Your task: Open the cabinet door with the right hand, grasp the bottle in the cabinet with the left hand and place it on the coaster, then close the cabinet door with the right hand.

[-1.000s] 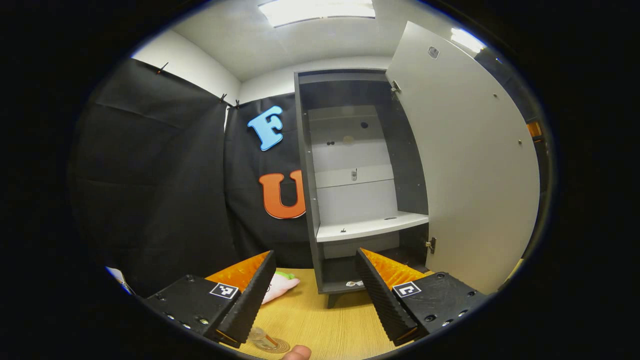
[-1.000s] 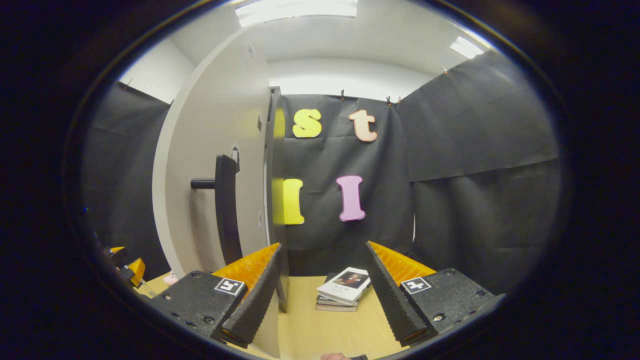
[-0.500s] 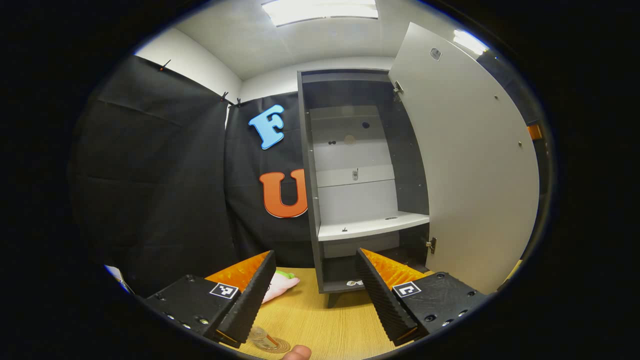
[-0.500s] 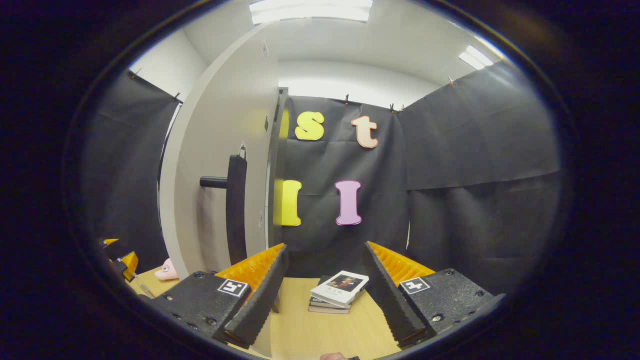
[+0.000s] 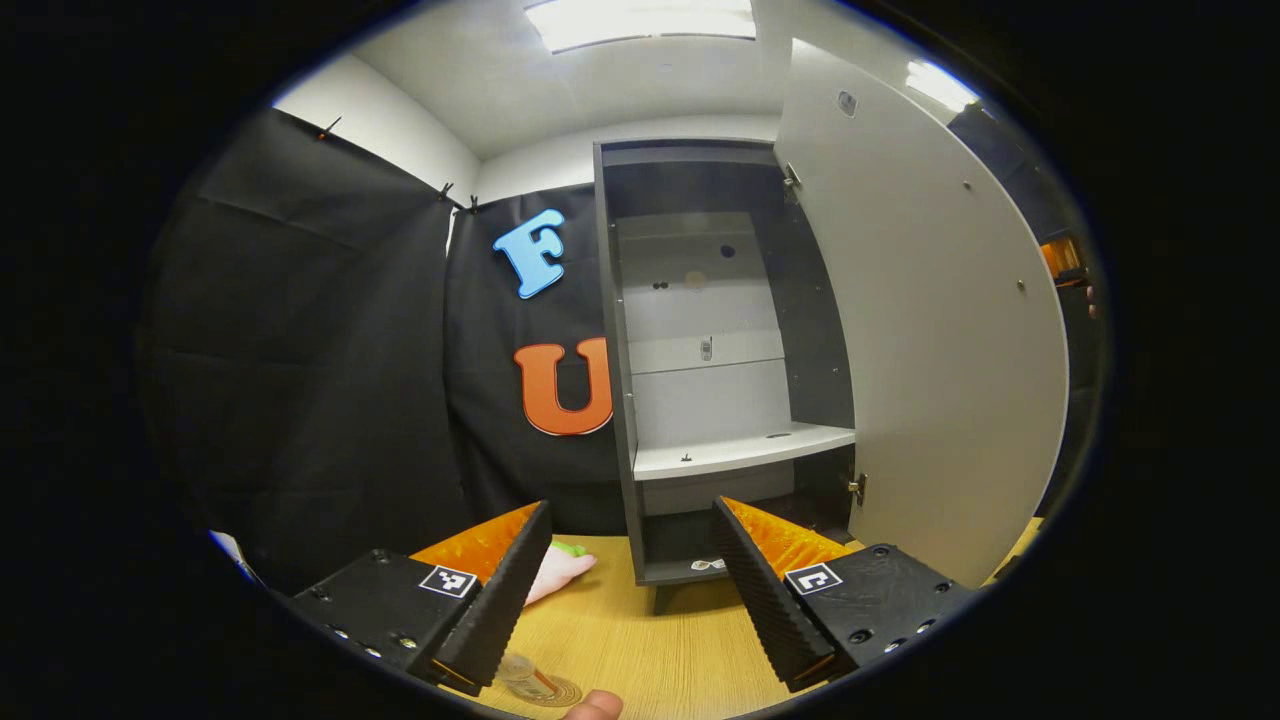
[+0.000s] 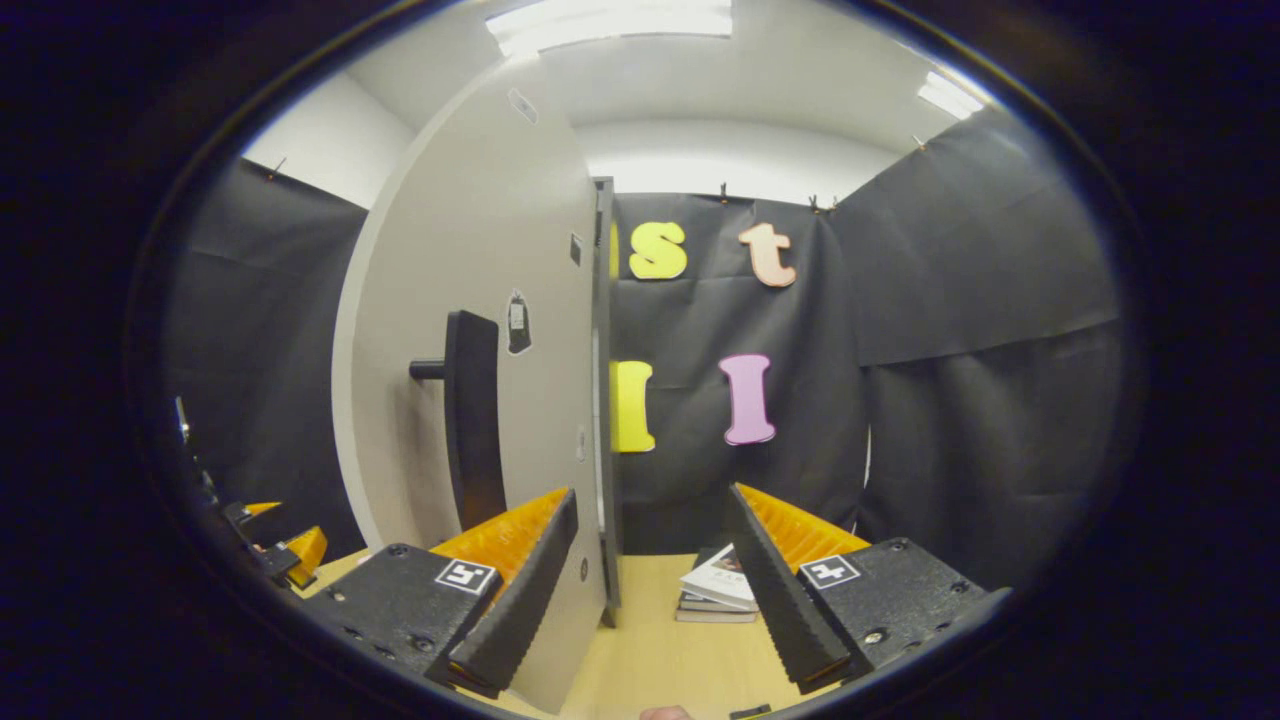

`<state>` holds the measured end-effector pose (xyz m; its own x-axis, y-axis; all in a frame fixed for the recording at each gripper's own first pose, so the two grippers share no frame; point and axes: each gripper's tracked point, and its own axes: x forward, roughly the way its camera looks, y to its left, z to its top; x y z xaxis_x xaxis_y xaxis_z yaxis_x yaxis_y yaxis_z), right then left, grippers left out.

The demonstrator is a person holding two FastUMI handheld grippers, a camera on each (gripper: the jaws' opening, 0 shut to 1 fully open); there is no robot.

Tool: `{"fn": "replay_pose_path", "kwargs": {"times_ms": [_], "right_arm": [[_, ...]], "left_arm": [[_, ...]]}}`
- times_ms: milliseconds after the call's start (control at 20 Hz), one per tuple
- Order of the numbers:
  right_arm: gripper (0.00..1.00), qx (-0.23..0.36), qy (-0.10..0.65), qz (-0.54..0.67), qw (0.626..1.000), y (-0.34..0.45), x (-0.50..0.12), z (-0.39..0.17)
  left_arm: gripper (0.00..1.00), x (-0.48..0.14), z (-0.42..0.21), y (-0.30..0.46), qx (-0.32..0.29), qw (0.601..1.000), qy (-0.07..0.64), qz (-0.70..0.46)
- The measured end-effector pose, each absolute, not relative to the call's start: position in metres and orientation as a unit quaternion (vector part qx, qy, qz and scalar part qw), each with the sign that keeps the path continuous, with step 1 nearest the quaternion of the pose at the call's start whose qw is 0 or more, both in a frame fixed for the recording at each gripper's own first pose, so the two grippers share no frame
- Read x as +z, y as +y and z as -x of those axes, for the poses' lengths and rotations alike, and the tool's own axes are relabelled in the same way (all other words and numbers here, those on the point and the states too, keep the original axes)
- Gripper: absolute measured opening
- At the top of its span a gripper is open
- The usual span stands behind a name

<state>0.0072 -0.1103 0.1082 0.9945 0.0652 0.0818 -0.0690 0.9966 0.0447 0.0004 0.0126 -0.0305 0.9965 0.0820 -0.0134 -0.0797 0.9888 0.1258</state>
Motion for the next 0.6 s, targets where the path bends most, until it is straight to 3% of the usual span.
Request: {"fn": "replay_pose_path", "kwargs": {"times_ms": [600], "right_arm": [[0.96, 0.085, -0.034, -0.015, 0.996, -0.039, 0.11, -0.016]], "left_arm": [[0.96, -0.042, 0.001, 0.022, 0.022, 0.998, 0.024, -0.048]]}}
